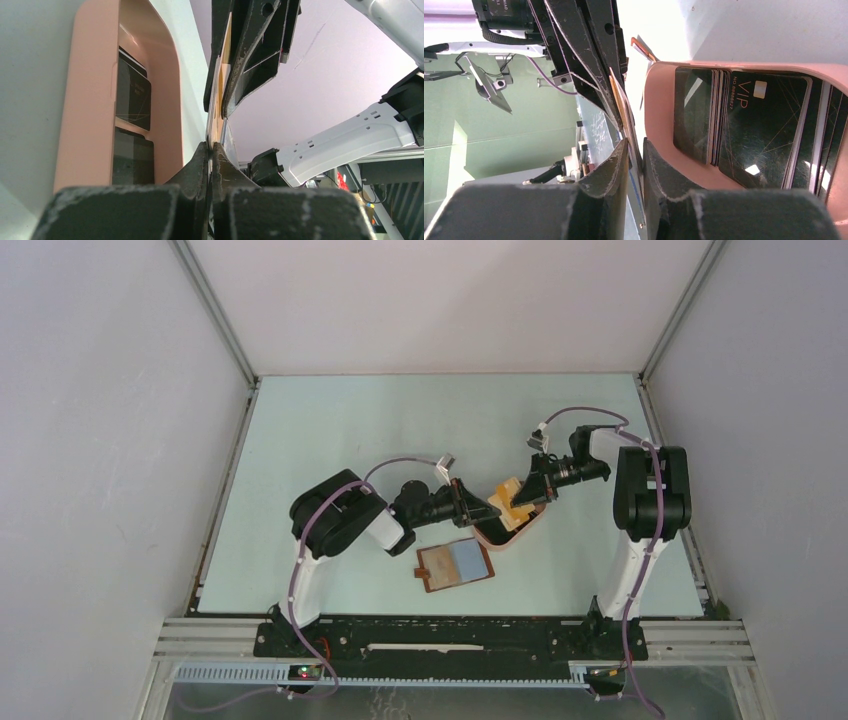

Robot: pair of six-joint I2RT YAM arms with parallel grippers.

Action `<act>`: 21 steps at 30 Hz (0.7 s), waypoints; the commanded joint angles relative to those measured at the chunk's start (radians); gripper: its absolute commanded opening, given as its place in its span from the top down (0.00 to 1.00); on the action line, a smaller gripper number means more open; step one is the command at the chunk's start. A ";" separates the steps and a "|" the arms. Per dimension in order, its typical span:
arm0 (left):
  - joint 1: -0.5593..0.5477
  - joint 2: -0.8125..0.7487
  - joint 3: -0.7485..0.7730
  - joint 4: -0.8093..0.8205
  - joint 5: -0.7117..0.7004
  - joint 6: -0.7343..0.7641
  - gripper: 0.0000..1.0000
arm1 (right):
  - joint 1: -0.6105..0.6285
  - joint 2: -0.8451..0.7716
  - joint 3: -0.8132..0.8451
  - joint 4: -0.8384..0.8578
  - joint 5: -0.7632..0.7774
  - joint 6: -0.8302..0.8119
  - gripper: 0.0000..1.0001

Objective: Put the credit cards into the card holder
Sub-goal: Place the credit card in the storage box.

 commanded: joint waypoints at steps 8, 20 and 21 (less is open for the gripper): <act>0.015 0.016 -0.043 0.022 0.012 -0.003 1.00 | -0.051 -0.001 0.030 -0.040 -0.035 -0.045 0.80; 0.015 0.008 -0.032 -0.059 -0.012 0.025 1.00 | -0.063 -0.019 0.031 -0.025 -0.019 -0.024 0.94; 0.014 0.000 -0.031 -0.083 -0.020 0.037 1.00 | -0.064 -0.021 0.030 -0.025 -0.021 -0.024 0.95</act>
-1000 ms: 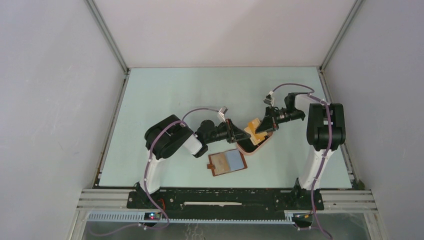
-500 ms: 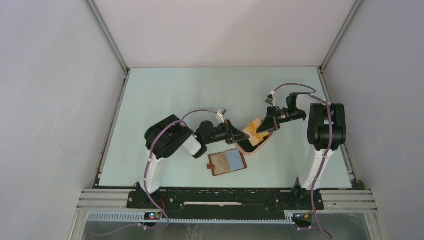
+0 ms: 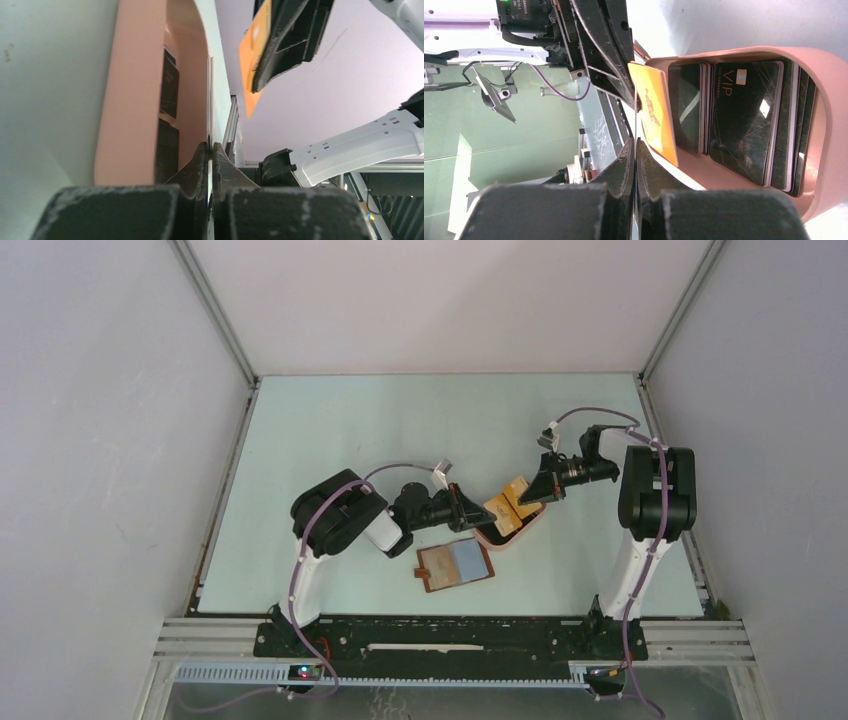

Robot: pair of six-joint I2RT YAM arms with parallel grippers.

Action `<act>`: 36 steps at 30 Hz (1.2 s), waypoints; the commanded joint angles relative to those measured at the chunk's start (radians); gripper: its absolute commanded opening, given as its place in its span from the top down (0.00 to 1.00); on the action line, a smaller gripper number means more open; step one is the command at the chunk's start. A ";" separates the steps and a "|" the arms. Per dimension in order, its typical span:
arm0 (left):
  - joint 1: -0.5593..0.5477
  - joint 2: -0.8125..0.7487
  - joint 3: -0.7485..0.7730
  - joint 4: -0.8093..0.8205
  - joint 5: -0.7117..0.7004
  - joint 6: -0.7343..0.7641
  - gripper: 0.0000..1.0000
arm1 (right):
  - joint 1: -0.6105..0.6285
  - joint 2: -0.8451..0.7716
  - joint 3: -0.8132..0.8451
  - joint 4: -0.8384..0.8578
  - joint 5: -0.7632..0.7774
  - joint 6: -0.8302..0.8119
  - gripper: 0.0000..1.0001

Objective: Put the credit cards into the card holder
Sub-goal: Place the credit card in the storage box.

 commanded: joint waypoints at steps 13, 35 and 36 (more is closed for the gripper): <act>-0.007 -0.167 0.004 -0.363 -0.077 0.216 0.69 | -0.009 -0.050 0.031 -0.015 -0.019 -0.035 1.00; -0.017 -0.667 -0.275 -0.520 -0.214 0.539 0.59 | 0.186 -0.293 -0.047 0.060 0.129 -0.106 1.00; -0.017 -0.704 -0.310 -0.509 -0.220 0.551 0.58 | 0.214 -0.302 -0.055 0.070 0.145 -0.101 1.00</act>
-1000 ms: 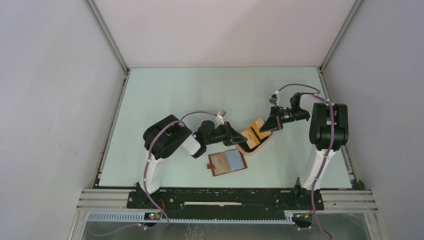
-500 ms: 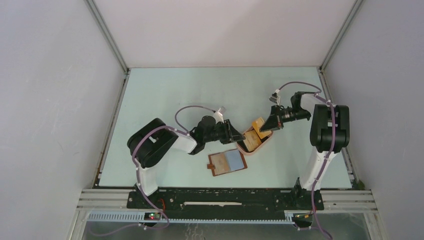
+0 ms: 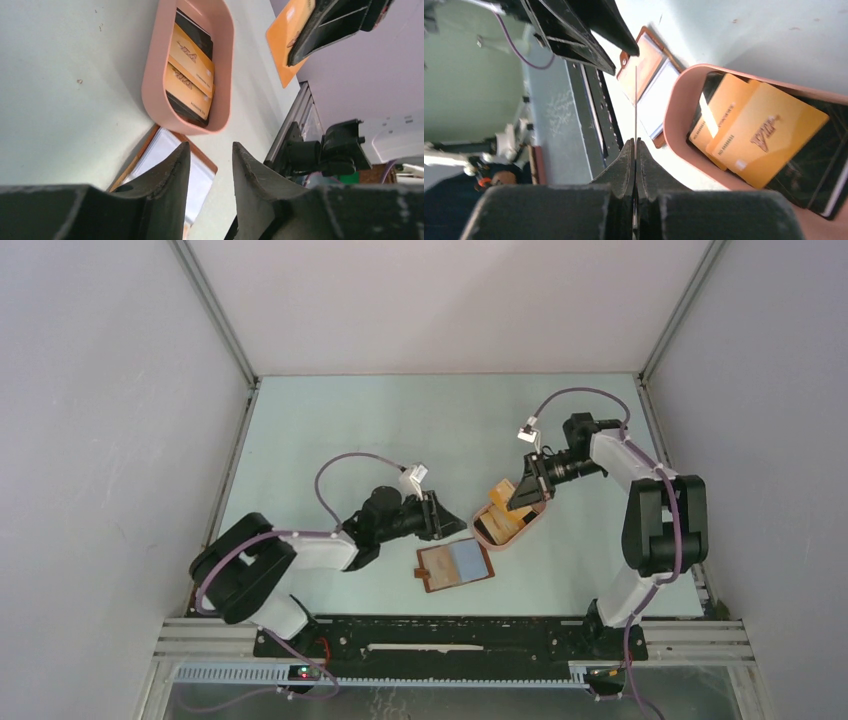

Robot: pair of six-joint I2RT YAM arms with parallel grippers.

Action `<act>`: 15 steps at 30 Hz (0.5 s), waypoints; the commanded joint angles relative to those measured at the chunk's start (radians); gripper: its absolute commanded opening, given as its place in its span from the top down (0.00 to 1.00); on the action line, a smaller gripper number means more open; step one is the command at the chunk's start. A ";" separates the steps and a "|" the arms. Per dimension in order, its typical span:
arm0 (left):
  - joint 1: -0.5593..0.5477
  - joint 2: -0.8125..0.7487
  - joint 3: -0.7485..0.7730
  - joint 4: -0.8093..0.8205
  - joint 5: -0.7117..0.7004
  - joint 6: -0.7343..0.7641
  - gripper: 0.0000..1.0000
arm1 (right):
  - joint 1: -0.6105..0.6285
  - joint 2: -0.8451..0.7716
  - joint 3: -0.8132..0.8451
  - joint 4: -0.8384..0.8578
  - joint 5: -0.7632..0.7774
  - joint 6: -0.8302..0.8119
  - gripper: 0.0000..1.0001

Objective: Put the credit cards into the card holder
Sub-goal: Place the credit card in the storage box.

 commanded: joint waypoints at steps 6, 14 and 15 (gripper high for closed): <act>-0.007 -0.373 -0.298 0.059 -0.121 0.164 0.54 | 0.264 -0.041 -0.046 0.147 0.184 0.127 1.00; -0.013 -0.618 -0.449 -0.043 -0.191 0.121 0.54 | 0.467 -0.093 -0.203 0.417 0.381 0.470 1.00; -0.017 -0.633 -0.456 -0.050 -0.192 0.113 0.54 | 0.473 -0.087 -0.213 0.444 0.385 0.505 1.00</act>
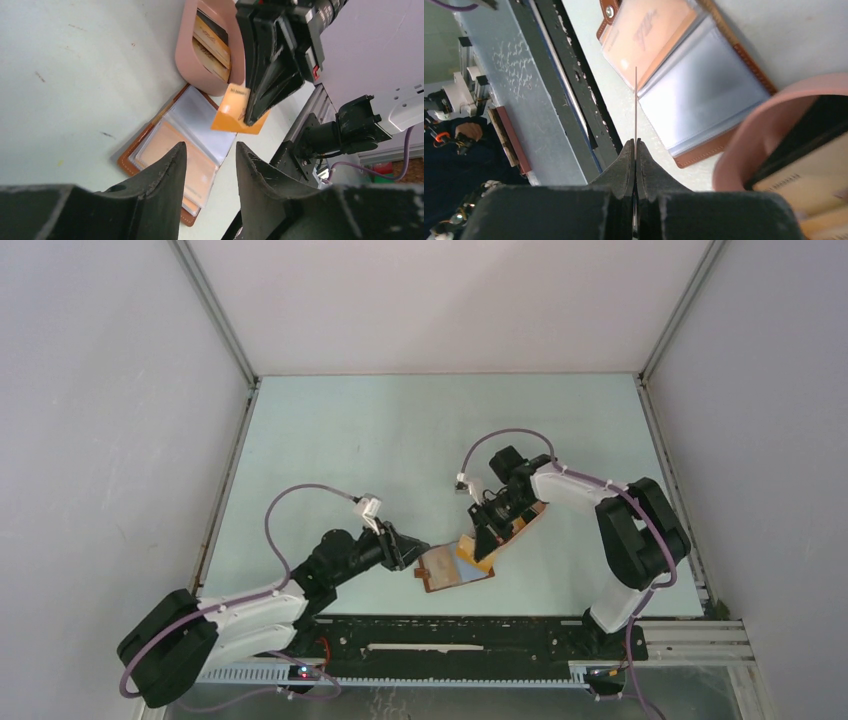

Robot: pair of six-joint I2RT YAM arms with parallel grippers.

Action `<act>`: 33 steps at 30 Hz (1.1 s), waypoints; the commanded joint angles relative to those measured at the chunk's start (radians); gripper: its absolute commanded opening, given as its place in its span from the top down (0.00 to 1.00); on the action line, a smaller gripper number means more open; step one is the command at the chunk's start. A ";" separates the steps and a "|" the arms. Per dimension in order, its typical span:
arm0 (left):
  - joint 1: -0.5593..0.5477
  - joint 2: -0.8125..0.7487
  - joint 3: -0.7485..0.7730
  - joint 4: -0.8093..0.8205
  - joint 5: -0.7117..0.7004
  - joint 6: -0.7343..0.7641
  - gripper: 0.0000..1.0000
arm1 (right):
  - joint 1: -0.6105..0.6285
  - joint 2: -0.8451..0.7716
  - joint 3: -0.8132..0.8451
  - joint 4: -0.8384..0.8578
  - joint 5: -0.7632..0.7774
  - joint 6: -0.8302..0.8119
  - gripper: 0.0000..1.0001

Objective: Put the credit cards into the card holder
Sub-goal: Place the credit card in the storage box, then insert the credit card into the card holder.

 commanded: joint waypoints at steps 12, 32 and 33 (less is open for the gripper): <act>-0.112 0.072 -0.018 0.071 -0.096 -0.060 0.57 | 0.097 0.063 -0.048 0.238 0.093 0.391 1.00; -0.147 0.201 -0.007 0.004 -0.221 -0.074 0.60 | 0.095 -0.009 -0.122 0.291 0.116 0.465 1.00; -0.150 0.193 -0.007 -0.005 -0.225 -0.077 0.60 | 0.096 -0.017 -0.129 0.297 0.113 0.471 1.00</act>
